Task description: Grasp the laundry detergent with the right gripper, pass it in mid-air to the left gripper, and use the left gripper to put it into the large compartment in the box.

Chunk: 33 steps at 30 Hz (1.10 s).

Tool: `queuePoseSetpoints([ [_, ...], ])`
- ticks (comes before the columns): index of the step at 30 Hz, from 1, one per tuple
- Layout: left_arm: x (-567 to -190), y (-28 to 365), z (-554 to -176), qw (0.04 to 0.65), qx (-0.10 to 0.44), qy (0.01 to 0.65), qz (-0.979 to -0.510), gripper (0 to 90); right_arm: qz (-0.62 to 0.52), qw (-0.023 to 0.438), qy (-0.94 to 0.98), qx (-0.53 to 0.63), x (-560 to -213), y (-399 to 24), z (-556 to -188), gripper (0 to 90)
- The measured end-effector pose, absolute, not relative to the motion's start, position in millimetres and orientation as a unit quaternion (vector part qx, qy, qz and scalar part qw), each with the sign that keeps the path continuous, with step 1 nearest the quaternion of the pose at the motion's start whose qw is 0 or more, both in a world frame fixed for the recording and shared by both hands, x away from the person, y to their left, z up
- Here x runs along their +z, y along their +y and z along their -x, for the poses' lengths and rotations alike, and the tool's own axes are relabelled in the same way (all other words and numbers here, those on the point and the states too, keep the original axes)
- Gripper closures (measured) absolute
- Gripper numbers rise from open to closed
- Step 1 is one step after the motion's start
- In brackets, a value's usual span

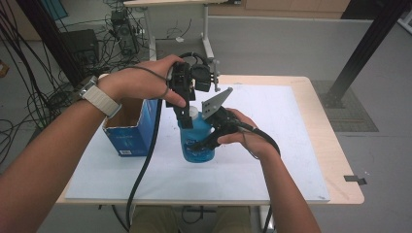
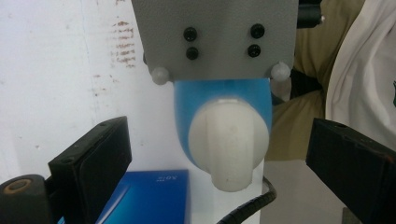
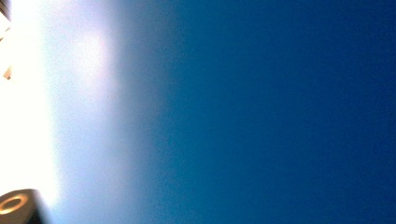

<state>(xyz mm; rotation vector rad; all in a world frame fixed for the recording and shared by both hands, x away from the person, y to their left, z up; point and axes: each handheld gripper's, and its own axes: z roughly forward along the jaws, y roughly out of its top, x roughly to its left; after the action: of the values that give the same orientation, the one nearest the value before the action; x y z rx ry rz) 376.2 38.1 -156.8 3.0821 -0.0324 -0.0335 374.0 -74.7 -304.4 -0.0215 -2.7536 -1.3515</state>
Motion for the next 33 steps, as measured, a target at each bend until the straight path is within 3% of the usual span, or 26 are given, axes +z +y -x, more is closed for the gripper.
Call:
queuePoseSetpoints([
  [33,-156.2,39.0,-373.5,0.029,-0.010,-0.009,-0.999,7.5,0.009,0.039,-0.897,-0.441,-303.5,-76.2,-373.0,43.6],
])
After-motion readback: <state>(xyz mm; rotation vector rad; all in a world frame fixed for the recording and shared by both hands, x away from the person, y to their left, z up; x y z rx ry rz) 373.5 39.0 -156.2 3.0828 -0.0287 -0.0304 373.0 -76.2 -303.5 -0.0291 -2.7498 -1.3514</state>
